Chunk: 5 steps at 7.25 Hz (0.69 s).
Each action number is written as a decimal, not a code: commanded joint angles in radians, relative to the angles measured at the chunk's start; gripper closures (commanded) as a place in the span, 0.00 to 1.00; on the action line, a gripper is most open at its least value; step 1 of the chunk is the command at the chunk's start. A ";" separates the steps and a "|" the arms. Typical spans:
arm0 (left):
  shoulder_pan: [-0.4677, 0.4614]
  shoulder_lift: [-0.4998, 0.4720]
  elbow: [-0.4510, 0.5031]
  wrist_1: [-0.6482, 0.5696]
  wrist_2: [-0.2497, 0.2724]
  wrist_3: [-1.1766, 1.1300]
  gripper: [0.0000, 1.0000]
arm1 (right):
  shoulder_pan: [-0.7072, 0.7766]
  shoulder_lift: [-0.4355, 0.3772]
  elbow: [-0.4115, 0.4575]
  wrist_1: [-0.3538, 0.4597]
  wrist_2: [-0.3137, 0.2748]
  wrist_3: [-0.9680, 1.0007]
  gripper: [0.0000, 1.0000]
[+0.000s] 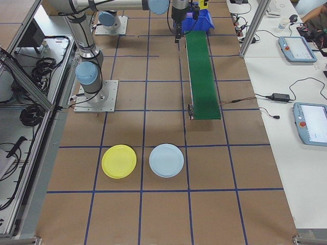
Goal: Move block left to right into plate
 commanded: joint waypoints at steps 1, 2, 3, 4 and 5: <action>-0.151 -0.020 -0.014 -0.019 -0.003 -0.093 0.64 | 0.000 0.002 0.001 0.000 -0.005 -0.004 0.00; -0.202 -0.069 -0.022 -0.016 -0.004 -0.092 0.64 | -0.002 0.002 0.001 0.000 -0.007 -0.006 0.00; -0.237 -0.113 -0.023 0.014 -0.001 -0.092 0.64 | -0.002 0.002 0.001 0.002 -0.009 -0.006 0.00; -0.244 -0.130 -0.049 0.071 -0.001 -0.081 0.64 | -0.002 0.002 0.001 0.000 -0.009 -0.006 0.00; -0.247 -0.128 -0.108 0.134 -0.001 -0.090 0.62 | -0.002 0.002 0.001 0.000 -0.010 -0.006 0.00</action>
